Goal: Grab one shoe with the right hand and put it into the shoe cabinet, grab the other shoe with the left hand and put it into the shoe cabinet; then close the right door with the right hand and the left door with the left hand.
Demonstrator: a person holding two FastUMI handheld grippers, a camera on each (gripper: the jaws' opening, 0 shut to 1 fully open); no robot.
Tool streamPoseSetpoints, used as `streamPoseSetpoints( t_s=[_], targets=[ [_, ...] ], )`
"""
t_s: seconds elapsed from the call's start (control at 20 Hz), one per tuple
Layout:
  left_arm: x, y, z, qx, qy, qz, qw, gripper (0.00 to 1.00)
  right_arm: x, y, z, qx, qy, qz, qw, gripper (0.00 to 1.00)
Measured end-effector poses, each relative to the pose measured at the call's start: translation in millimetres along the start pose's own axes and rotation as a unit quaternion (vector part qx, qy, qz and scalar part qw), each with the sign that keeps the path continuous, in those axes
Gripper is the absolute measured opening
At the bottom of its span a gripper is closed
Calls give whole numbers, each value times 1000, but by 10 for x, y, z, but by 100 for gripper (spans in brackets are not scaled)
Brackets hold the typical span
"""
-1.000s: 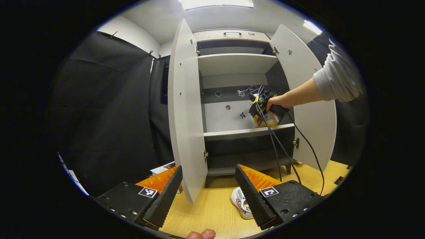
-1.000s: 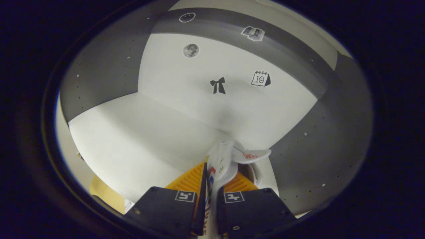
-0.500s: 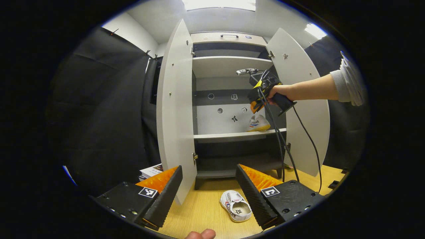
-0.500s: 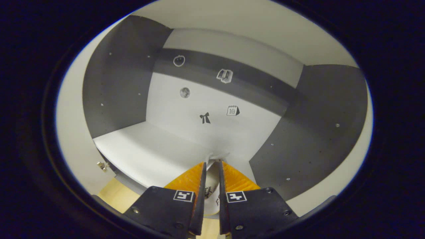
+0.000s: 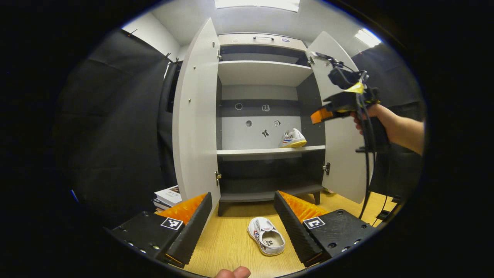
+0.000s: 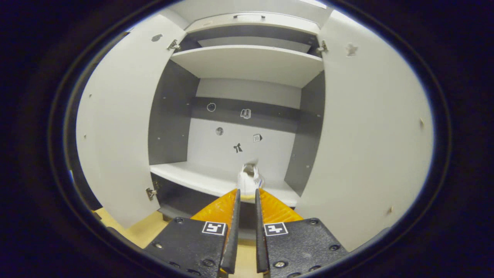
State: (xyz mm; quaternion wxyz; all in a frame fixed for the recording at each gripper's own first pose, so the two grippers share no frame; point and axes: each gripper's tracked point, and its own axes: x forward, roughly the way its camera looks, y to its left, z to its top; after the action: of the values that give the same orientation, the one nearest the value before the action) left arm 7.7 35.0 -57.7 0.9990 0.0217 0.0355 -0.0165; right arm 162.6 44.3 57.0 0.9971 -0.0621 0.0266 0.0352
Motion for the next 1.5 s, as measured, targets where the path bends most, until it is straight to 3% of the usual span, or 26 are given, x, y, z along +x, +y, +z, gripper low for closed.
streamPoseSetpoints(
  t_s=[0.15,0.3,0.35,0.4,0.55,0.65,0.75,0.95,1.2,1.5],
  targets=[
    [9,-109,-97,5,2,-8,1000,97,-499,61,-618,20,-8,-2,1000,23],
    [16,-226,-336,4,29,-19,999,97,-854,34,-1007,22,-18,-21,999,42],
    [37,-277,-434,1,43,-26,999,97,-966,45,-1101,29,-19,-24,999,59],
    [48,-323,-551,-4,62,-33,998,97,-1045,29,-1202,37,-18,-28,999,65],
    [105,-368,-876,-15,111,-37,993,98,-1217,-6,-1446,43,-10,-31,999,69],
    [193,-344,-1074,-6,138,-35,990,98,-1279,-60,-1471,51,-13,-36,998,82],
    [272,-258,-1313,7,171,-30,985,98,-1334,-112,-1443,53,-23,-37,998,89],
    [372,-230,-1782,-20,257,-29,966,97,-1399,-190,-1380,54,-32,-34,997,90],
    [719,-333,-2210,16,287,-39,957,97,-1384,-289,-1304,52,-32,-33,998,90],
    [1073,-396,-2565,11,324,-45,945,95,-1349,-364,-1215,52,-32,-42,997,91]
  ],
)
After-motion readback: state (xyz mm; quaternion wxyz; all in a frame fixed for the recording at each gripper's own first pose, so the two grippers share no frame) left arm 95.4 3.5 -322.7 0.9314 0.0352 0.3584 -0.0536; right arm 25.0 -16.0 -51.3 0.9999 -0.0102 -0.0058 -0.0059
